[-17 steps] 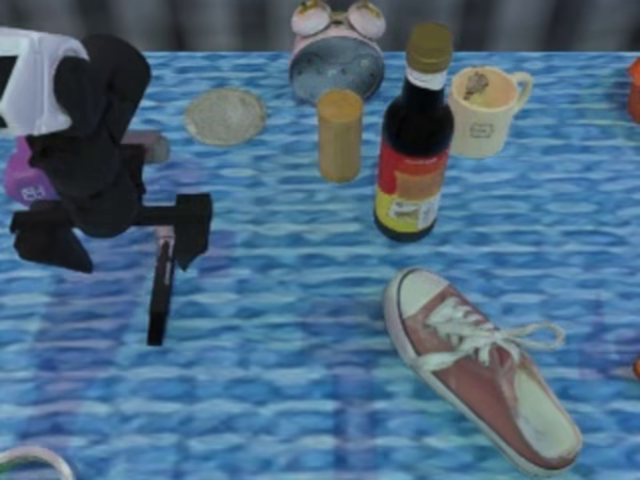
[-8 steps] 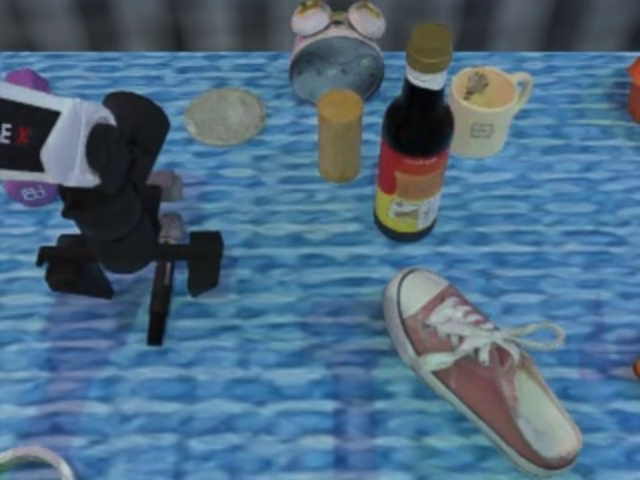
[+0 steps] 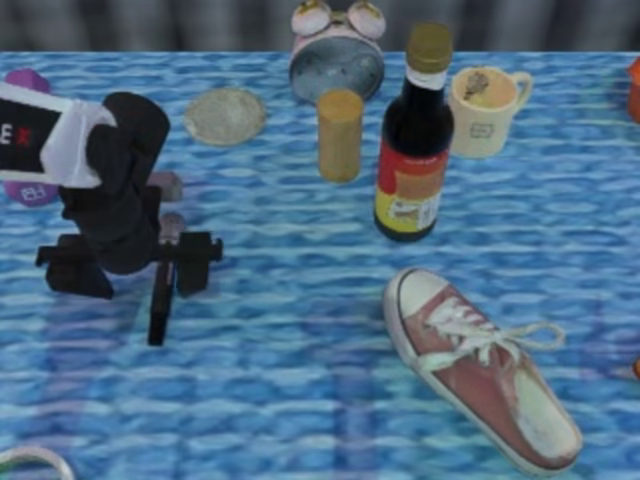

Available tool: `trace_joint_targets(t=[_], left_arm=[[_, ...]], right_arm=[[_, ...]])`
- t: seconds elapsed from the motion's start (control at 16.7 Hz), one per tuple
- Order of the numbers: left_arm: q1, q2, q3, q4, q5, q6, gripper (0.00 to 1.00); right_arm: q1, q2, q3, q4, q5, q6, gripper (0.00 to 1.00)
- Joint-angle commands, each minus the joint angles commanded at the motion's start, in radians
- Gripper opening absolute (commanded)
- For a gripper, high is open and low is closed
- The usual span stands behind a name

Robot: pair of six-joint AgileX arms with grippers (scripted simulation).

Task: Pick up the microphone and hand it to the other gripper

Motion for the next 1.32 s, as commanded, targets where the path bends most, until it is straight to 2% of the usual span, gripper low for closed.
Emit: trace_joint_targets(t=[0.48,0.96,1.02,1.14,1.32], left_arm=[[0.000,0.000,0.000,0.000,0.000,0.000,0.02],[0.000,0.000,0.000,0.000,0.000,0.000,0.00],[0.008,-0.068,0.011,-0.048,-0.057,0.036,0.00],[0.007,-0.069,0.009,-0.037,-0.051,0.039,0.00],[0.010,-0.084,-0.009,0.055,-0.006,0.054,0.00]], right_arm=[[0.000,0.000,0.000,0.000,0.000,0.000,1.00],[0.000,0.000,0.000,0.000,0.000,0.000,1.00],[0.000,0.000,0.000,0.000,0.000,0.000,1.00],[0.000,0.000,0.000,0.000,0.000,0.000,1.00],[0.000,0.000,0.000,0.000,0.000,0.000,1.00]])
